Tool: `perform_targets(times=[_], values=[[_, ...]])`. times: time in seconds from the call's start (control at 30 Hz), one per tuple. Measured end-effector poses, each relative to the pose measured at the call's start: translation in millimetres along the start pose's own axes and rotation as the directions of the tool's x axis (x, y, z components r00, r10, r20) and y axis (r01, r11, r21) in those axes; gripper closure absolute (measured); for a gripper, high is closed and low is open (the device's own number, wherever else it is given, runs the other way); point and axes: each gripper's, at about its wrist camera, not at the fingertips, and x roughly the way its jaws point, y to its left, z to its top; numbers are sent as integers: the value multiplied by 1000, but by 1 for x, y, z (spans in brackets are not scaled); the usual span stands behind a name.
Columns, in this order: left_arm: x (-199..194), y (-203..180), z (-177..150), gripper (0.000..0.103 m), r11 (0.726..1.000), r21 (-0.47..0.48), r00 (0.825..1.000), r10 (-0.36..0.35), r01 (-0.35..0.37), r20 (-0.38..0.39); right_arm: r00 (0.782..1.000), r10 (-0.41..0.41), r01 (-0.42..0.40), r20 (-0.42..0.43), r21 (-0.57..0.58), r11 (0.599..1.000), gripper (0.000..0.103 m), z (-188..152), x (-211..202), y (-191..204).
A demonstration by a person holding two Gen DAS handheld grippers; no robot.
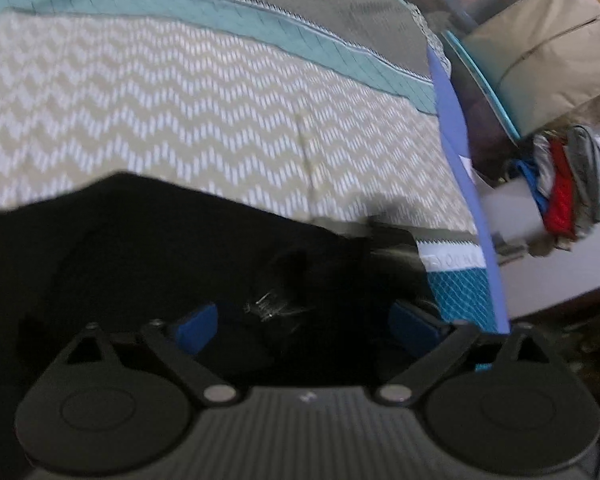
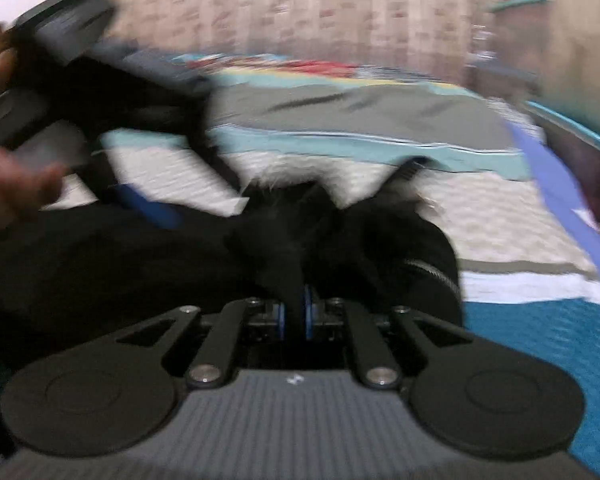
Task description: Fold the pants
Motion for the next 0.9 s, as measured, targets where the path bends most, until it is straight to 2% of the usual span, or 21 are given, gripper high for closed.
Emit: perform_targets(times=[0.1, 0.2, 0.3, 0.43, 0.47, 0.53, 0.57, 0.6, 0.7, 0.73, 0.8, 0.9], values=[[0, 11, -6, 4, 1000, -6, 1000, -6, 6, -12, 1000, 5, -5, -18, -26, 1000, 93, -1, 3, 22], [5, 26, -8, 3, 998, -58, 999, -19, 17, -38, 1000, 8, -8, -8, -5, 1000, 94, 2, 0, 27], [9, 35, -11, 3, 993, -105, 996, -61, 55, -60, 999, 9, -9, 43, -3, 1000, 94, 7, -8, 28], [16, 35, -7, 4, 981, -134, 987, -148, 139, -61, 992, 87, -86, 89, -23, 996, 94, 11, -18, 30], [19, 34, -6, 10, 980, -132, 986, -160, 151, -56, 991, 108, -105, 83, -38, 994, 94, 10, -19, 32], [24, 31, -6, 42, 986, -119, 990, -128, 121, -51, 991, 125, -122, 55, -48, 991, 93, 7, -15, 36], [26, 29, -6, 68, 991, -101, 994, -96, 91, -48, 992, 123, -122, 41, -43, 992, 92, 5, -12, 37], [29, 30, -7, 78, 993, -86, 995, -86, 81, -48, 993, 117, -116, 29, -35, 993, 89, 2, -10, 36], [22, 32, -12, 83, 994, -74, 997, -81, 80, -10, 993, 117, -117, 14, 25, 993, 85, -3, -12, 27], [15, 31, -13, 85, 997, -47, 998, -61, 61, 16, 993, 117, -118, 19, 49, 992, 83, -4, -15, 22], [-1, 28, -16, 85, 999, -6, 998, -36, 36, 60, 995, 98, -100, 35, 77, 992, 71, -4, -22, 13], [-30, 31, -23, 85, 999, 43, 990, 19, -25, 142, 995, 62, -72, 78, 129, 989, 70, -4, -37, -4]])
